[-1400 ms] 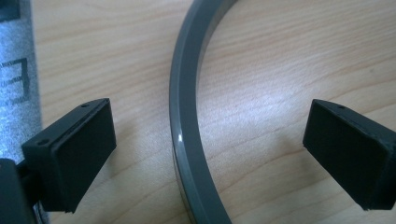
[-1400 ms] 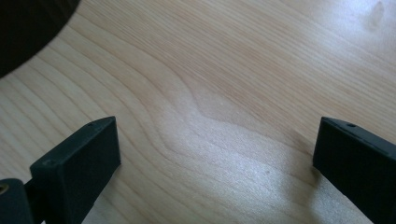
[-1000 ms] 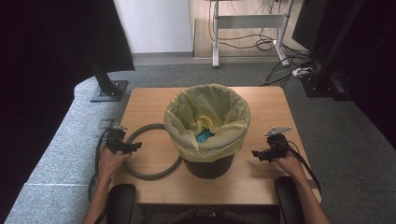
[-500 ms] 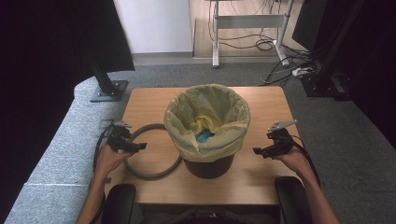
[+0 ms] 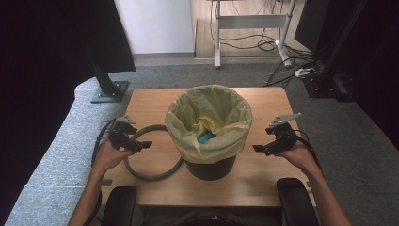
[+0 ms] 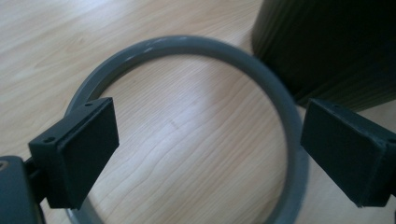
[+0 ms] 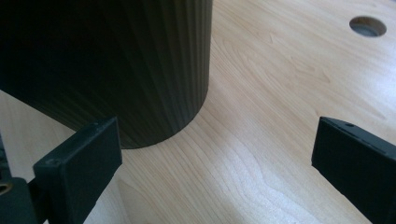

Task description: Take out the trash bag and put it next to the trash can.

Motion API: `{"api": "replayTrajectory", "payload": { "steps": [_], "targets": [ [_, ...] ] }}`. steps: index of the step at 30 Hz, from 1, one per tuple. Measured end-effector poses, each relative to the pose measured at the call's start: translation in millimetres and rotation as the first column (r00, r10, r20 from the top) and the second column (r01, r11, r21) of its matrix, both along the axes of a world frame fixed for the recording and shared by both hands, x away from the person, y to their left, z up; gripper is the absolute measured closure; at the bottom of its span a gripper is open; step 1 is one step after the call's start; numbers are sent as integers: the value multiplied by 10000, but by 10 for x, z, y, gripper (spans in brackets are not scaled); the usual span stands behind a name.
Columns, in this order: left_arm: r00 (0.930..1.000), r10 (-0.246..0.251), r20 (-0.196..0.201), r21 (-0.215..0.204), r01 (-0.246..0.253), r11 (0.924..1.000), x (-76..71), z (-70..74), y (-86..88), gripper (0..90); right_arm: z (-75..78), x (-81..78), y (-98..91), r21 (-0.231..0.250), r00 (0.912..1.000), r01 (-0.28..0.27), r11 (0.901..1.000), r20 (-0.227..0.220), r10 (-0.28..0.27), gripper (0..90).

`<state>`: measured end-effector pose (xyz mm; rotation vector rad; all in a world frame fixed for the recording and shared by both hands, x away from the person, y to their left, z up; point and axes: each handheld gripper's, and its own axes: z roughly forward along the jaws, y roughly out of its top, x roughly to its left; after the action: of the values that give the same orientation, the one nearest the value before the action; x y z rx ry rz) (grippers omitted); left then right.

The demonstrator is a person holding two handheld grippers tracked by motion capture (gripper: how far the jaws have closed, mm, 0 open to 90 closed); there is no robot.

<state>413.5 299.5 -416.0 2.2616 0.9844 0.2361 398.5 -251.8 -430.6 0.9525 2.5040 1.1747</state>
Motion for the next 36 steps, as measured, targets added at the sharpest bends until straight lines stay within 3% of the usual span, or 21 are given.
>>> {"api": "replayTrajectory", "payload": {
  "steps": [9, 19, 27, 36],
  "targets": [
    [9973, -706, 193, -104, 709, 9974, -70, 260, -110, 40, 256, -55, 97, 96, 9984, -571, 9983, 2, 571, 16],
    [9905, -1239, 595, -194, 1252, 9919, -164, 605, -202, 39, 543, -140, 133, 565, 9942, -1069, 9927, 2, 1071, 15],
    [9812, -1734, 852, -252, 1761, 9840, -227, 839, -287, 40, 760, -202, 161, 614, 9894, -1451, 9875, 63, 1449, 20],
    [9631, -2461, 1094, -237, 2500, 9679, -316, 1129, -436, 49, 1055, -268, 228, 693, 9798, -1987, 9776, 372, 1966, 23]
  ]
}}
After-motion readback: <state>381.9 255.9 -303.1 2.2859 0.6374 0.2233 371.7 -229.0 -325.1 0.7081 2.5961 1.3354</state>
